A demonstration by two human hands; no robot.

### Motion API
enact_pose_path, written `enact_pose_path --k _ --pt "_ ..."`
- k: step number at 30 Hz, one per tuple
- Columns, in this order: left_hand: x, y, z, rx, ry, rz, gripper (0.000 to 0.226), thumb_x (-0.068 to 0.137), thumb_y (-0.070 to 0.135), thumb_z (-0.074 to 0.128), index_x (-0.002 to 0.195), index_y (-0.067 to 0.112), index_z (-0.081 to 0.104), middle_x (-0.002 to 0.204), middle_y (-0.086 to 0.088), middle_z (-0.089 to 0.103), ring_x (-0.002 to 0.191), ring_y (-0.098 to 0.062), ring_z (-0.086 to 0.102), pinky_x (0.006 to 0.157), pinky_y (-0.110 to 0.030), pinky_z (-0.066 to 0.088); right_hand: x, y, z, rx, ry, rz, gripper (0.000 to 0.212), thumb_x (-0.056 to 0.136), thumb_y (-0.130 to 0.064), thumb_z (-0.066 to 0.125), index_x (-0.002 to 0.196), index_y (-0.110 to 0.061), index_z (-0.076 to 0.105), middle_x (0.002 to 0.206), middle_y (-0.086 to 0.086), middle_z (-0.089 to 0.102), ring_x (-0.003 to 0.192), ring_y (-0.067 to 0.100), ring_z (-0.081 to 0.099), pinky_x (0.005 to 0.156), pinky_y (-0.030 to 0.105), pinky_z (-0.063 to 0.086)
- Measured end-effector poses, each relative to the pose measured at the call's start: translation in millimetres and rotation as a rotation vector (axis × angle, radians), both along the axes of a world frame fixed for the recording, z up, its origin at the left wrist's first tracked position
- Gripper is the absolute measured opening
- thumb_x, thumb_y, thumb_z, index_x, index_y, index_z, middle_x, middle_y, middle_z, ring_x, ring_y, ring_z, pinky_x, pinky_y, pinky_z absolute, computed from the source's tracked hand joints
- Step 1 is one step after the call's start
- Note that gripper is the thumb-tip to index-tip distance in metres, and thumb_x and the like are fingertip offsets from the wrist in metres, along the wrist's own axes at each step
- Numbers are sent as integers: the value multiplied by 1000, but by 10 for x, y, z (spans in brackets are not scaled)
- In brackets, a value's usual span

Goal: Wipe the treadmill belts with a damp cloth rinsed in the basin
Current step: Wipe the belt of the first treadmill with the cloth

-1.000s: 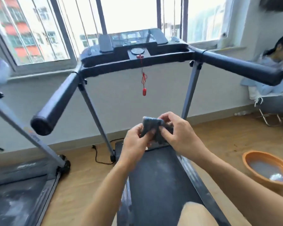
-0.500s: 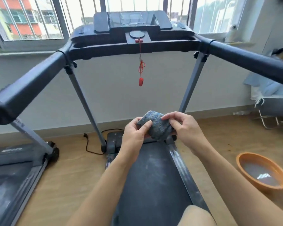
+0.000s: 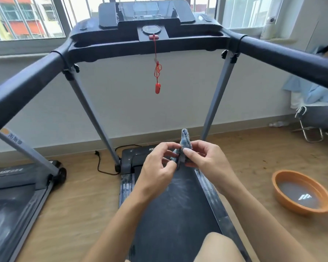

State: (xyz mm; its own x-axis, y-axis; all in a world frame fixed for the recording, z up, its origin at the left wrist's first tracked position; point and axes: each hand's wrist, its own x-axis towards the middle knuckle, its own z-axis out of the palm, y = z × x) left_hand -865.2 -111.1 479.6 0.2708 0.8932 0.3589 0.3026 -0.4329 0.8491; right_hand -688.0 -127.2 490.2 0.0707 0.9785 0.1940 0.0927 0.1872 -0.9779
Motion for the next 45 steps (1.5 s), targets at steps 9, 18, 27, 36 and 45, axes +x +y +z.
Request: enact_pose_path --k 9,18,27,36,45 --pt "137 -24 -175 127 -12 94 23 90 25 84 108 34 73 97 15 76 87 -11 72 73 -43 60 144 -155 -117 -38 -53 30 29 108 -6 53 117 -19 77 110 1 80 108 21 75 96 47 61" --pt "148 -36 -173 15 -105 42 4 97 17 76 95 20 77 91 5 78 78 -11 74 69 -27 57 213 -245 -111 -95 -12 73 18 105 -3 59 117 -12 70 100 6 82 93 24 80 78 26 62" --pt "60 145 -265 -156 -306 89 16 109 24 57 97 15 62 81 -2 61 74 -19 50 70 -39 42 305 -200 -226 -148 -123 -12 25 99 2 57 104 -12 77 94 13 80 94 31 76 87 38 64" --pt "-1 351 -348 -208 -363 230 16 110 29 55 100 18 60 78 -7 55 73 -23 47 69 -43 42 407 -100 -536 -289 401 -39 22 105 -11 61 126 -8 66 111 14 68 91 20 65 73 35 63" --pt "-109 446 -604 -196 -200 339 6 105 24 61 107 30 60 84 -1 70 72 -18 60 74 -42 52 296 -158 -622 -443 625 194 56 88 -2 73 141 -8 56 106 14 73 73 18 69 57 24 57"
